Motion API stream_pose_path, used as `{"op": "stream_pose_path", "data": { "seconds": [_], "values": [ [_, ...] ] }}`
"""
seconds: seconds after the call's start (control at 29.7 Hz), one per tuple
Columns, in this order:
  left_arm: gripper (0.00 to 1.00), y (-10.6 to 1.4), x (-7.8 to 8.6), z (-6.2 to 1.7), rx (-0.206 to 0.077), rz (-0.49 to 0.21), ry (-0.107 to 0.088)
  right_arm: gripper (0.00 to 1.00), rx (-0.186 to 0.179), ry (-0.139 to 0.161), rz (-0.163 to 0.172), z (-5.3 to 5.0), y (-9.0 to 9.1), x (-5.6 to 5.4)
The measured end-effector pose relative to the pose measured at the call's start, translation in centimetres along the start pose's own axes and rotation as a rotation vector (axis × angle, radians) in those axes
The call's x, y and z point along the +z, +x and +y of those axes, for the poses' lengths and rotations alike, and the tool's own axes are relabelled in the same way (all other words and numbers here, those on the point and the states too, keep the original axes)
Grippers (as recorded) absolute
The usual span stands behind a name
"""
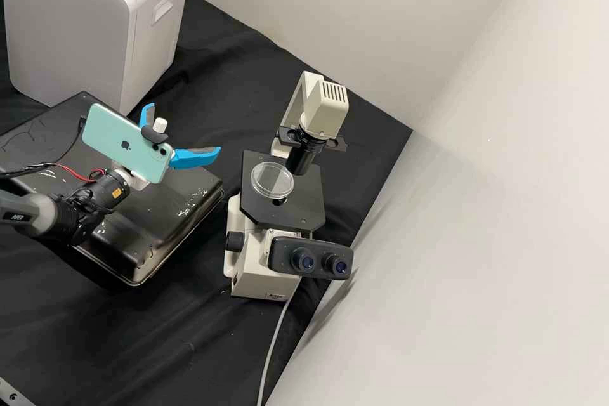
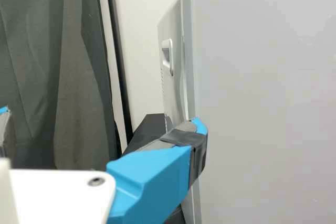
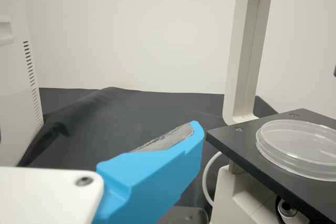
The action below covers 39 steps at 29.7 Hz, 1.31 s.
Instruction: Place the petri dish on the bench
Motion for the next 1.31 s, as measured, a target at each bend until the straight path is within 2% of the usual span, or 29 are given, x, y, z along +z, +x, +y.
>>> {"op": "stream_pose_path", "data": {
  "seconds": [0.37,0.54,0.64,0.67,0.74,0.77,0.94,1.11,1.21,1.31],
  "values": [
    [1.0,0.0,0.0,0.0,0.0,0.0,0.0,1.0,0.0,0.0,0.0,0.0,0.0,0.0],
    [1.0,-0.9,0.7,-0.6,-0.003,-0.026,0.004,1.0,0.0,0.0,0.0,0.0,0.0,0.0],
    [1.0,-2.2,1.4,-1.15,-0.014,-0.056,0.025,1.0,0.0,0.0,0.0,0.0,0.0,0.0],
    [1.0,-2.6,1.6,-1.26,-0.015,-0.065,0.025,1.0,0.0,0.0,0.0,0.0,0.0,0.0],
    [1.0,-3.5,2.3,-1.37,-0.001,-0.096,0.024,1.0,0.0,0.0,0.0,0.0,0.0,0.0],
    [1.0,-4.0,2.6,-1.53,0.004,-0.113,0.03,1.0,0.0,0.0,0.0,0.0,0.0,0.0],
    [1.0,-6.1,4.5,-1.97,0.03,-0.205,0.08,1.0,0.0,0.0,0.0,0.0,0.0,0.0],
    [1.0,-8.4,6.7,-2.82,0.0,-0.32,0.124,1.0,0.0,0.0,0.0,0.0,0.0,0.0],
    [1.0,-9.6,7.5,-3.42,-0.024,-0.376,0.141,1.0,0.0,0.0,0.0,0.0,0.0,0.0],
    [1.0,-10.8,8.3,-4.15,-0.057,-0.428,0.144,1.0,0.0,0.0,0.0,0.0,0.0,0.0]
  ]
}}
